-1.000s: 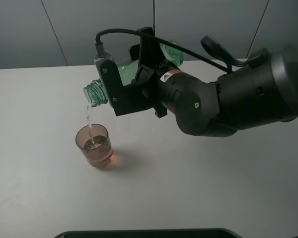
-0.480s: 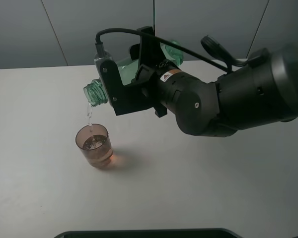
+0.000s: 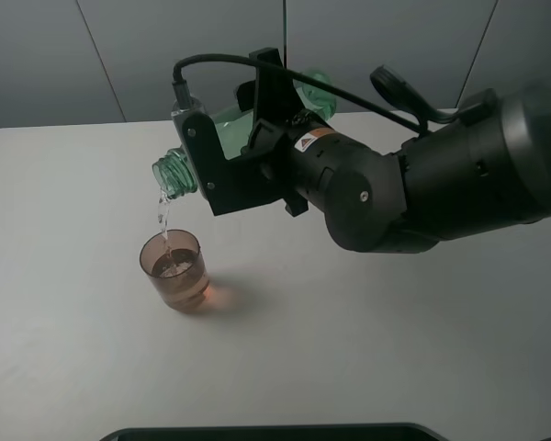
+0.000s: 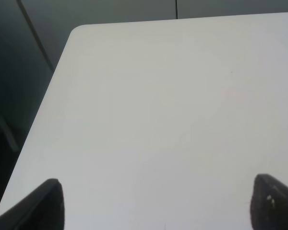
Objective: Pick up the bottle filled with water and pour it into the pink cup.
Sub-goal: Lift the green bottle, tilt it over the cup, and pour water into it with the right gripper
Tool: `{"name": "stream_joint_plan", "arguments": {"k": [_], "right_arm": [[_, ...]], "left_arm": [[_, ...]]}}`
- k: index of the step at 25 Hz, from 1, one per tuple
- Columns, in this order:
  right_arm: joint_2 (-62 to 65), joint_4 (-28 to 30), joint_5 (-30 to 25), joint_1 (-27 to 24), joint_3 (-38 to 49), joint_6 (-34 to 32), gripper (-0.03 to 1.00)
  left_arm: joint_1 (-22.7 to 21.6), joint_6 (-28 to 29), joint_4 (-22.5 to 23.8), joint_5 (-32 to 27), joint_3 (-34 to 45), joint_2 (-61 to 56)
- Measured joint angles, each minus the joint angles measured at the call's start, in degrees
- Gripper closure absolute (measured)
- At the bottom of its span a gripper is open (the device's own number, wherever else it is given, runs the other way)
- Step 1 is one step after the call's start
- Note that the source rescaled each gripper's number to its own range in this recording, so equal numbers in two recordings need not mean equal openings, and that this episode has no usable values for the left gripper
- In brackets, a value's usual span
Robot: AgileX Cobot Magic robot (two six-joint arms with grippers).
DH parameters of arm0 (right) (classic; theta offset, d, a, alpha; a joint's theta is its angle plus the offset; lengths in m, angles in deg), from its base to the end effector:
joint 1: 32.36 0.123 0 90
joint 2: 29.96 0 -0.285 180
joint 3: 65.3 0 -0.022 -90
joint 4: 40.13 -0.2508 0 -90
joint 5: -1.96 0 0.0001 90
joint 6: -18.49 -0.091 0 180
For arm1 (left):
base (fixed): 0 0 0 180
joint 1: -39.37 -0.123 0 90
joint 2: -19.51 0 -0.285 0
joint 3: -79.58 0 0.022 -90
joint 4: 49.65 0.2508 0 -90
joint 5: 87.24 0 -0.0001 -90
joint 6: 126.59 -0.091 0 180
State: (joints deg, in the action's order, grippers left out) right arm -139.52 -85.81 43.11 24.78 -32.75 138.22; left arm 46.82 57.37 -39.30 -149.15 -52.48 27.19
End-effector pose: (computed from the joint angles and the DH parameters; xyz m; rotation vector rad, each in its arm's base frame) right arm 0.2215 0.2640 0.1787 -1.6964 0.9869 -0.7611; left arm -0.0060 0.0153 0.2798 0.0503 2.0386 0.0917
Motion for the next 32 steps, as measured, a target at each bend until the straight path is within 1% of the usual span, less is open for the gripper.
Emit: {"name": "stream_joint_plan", "arguments": {"k": [13, 23, 32], "right_arm": [[0.0, 1.3, 0.1, 0.0, 0.0, 0.0, 0.94], [0.0, 1.4, 1.0, 0.0, 0.0, 0.0, 0.94], [0.0, 1.4, 0.8, 0.0, 0.0, 0.0, 0.94]], "left_arm": [[0.0, 0.0, 0.0, 0.0, 0.0, 0.0], [0.0, 0.0, 0.0, 0.0, 0.0, 0.0], [0.0, 0.0, 0.0, 0.0, 0.0, 0.0]]}}
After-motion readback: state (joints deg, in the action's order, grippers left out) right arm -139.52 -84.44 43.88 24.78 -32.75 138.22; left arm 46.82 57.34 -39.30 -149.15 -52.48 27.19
